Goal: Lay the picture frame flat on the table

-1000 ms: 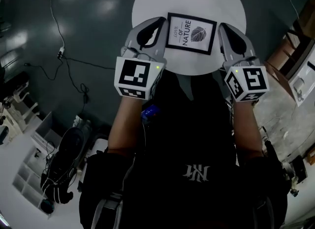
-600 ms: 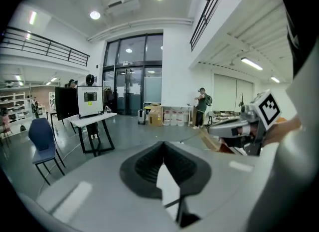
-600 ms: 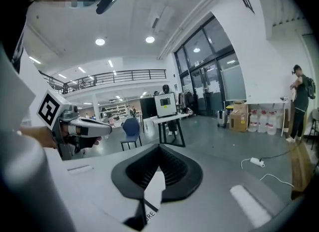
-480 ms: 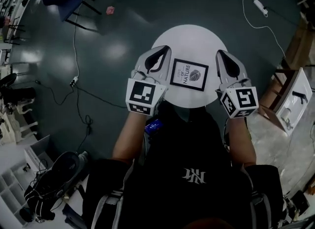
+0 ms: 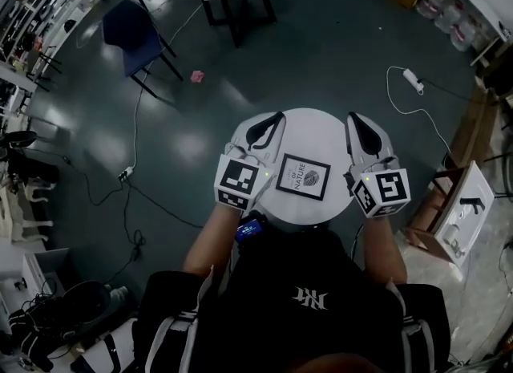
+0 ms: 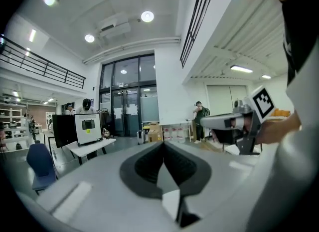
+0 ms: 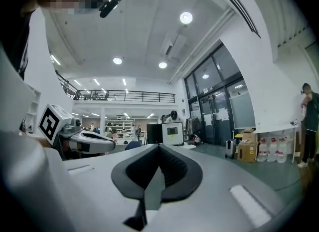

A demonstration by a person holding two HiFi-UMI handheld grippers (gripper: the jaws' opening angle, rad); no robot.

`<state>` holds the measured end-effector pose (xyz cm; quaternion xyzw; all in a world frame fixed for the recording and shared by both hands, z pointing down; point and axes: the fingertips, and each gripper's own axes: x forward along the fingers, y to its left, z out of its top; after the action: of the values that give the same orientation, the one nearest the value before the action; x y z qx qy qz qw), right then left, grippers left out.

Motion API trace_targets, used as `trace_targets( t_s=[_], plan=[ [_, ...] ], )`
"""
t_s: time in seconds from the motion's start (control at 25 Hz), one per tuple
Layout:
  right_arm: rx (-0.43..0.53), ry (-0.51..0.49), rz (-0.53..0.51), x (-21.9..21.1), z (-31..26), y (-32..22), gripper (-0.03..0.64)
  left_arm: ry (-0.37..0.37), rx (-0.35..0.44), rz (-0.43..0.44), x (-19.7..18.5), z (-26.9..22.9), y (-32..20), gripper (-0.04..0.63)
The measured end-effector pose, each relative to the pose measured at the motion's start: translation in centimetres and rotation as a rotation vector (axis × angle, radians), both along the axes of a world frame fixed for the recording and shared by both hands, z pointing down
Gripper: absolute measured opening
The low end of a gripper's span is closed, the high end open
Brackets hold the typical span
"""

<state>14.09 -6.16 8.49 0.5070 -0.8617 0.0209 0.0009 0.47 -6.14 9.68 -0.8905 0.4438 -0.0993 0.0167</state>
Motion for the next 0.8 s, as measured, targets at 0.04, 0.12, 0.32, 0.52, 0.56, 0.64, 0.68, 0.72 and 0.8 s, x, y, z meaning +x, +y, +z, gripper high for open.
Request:
trace_targets(
  t_s=[0.04, 0.12, 0.32, 0.52, 0.56, 0.64, 0.68, 0.72, 0.8],
  plan=[
    [0.019, -0.004, -0.003, 0.1, -0.8, 0.2, 0.0, 0.004, 0.017, 0.004, 0.1, -0.7, 0.1, 0.002],
    [0.053, -0.016, -0.007, 0.4, -2.1, 0.8, 0.0, 0.027, 0.043, 0.02, 0.4, -2.2, 0.5, 0.002],
    [0.118, -0.074, -0.038, 0.1, -4.9, 2.6, 0.0, 0.12, 0.079, 0.06, -0.5, -5.5, 1.5, 0.002],
    [0.12, -0.094, -0.099, -0.3, -5.0, 3.7, 0.0, 0.134, 0.13, 0.058, -1.1, -6.7, 2.7, 0.002],
    [0.116, -0.099, -0.113, -0.3, -4.8, 3.9, 0.0, 0.133, 0.143, 0.065, -0.9, -6.8, 3.0, 0.002],
    [0.119, -0.101, -0.135, -0.3, -4.3, 4.3, 0.0, 0.133, 0.161, 0.084, -0.5, -6.7, 3.6, 0.002],
    [0.122, -0.098, -0.145, -0.3, -4.1, 4.5, 0.0, 0.132, 0.167, 0.093, -0.3, -6.6, 3.8, 0.002],
    [0.125, -0.097, -0.153, -0.3, -3.9, 4.7, 0.0, 0.13, 0.174, 0.101, -0.1, -6.6, 4.0, 0.002],
    [0.123, -0.107, -0.164, -0.2, -3.9, 5.2, 0.0, 0.126, 0.191, 0.113, 0.4, -6.8, 4.5, 0.002]
  ],
)
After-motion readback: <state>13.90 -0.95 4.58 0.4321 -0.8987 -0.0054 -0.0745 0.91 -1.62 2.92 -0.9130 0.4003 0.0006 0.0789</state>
